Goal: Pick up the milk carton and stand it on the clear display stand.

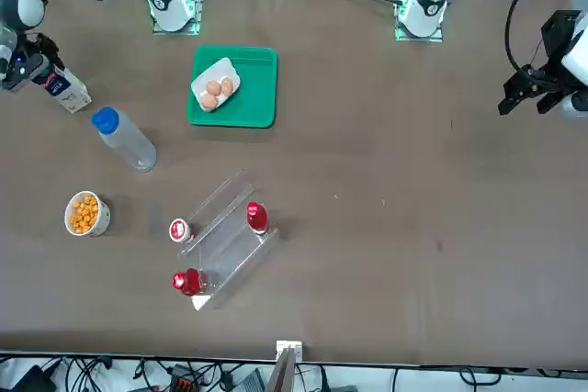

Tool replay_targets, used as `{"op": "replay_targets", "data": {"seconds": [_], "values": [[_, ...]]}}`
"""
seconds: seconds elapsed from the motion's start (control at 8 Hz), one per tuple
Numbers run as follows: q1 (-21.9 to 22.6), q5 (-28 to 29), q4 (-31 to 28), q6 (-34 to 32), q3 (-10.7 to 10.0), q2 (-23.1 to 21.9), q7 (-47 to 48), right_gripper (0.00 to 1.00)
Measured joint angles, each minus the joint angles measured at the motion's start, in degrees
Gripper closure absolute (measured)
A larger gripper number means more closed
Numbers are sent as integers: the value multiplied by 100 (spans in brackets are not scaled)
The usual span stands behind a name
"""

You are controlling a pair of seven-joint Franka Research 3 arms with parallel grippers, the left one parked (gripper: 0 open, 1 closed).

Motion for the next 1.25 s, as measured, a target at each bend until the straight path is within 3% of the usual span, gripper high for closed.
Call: {"op": "replay_targets", "data": {"seconds": [0.12, 0.25, 0.38, 0.88, 1.25], "values": [[-8, -20, 0, 11, 0, 2, 0, 18], [-10, -25, 7, 22, 0, 0, 0, 36], [-10, -27, 17, 27, 5, -6, 0, 41], [92, -46, 262, -284, 95, -245, -2, 45], [679, -51, 1281, -1384, 130, -463, -5, 45]]}}
